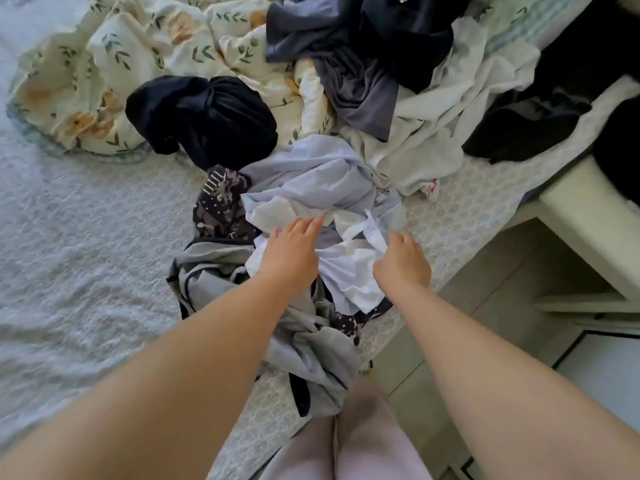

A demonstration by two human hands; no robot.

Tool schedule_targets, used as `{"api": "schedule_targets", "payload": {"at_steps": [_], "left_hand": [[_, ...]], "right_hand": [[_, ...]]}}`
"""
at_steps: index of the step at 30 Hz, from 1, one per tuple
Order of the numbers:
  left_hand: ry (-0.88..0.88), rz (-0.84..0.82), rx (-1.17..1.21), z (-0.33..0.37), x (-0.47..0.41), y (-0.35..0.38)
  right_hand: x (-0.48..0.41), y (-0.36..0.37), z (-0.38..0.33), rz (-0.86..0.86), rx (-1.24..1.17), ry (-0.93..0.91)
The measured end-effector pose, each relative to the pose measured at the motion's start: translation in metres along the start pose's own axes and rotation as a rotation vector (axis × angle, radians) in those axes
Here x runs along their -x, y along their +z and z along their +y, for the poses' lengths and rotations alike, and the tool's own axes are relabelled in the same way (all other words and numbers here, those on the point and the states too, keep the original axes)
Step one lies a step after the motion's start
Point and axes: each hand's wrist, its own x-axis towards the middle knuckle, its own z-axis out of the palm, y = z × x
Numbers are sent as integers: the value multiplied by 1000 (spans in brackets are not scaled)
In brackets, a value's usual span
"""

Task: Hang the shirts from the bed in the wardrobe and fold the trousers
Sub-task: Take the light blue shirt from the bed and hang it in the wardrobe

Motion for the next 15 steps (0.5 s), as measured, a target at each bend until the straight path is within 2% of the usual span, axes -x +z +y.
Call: {"api": "schedule_targets", "payload": {"at_steps": [2, 4, 6, 8, 9, 11, 13, 15], "left_hand": [[-15, -58, 25, 2, -6, 6], [-53, -110, 89, 2, -9, 17], [-117, -162, 175, 2, -15, 25], [-168, -188, 231, 3, -21, 29], [-183, -203, 247, 4, -23, 32], [-225, -218, 277, 9, -27, 34], [-285, -205, 329, 16, -30, 31], [-329, -178, 388, 23, -34, 27]], "right_hand": [[-10, 4, 3, 17, 9, 113], [-17, 10, 8, -43, 60, 190], [-25, 16, 13, -120, 91, 199], [-31, 18, 16, -152, 24, 152], [-34, 20, 17, -155, -100, 144], [-39, 20, 12, -175, -623, 283], [-40, 16, 4, -267, -1210, 493], [-37, 14, -2, -415, -1535, 583]]}}
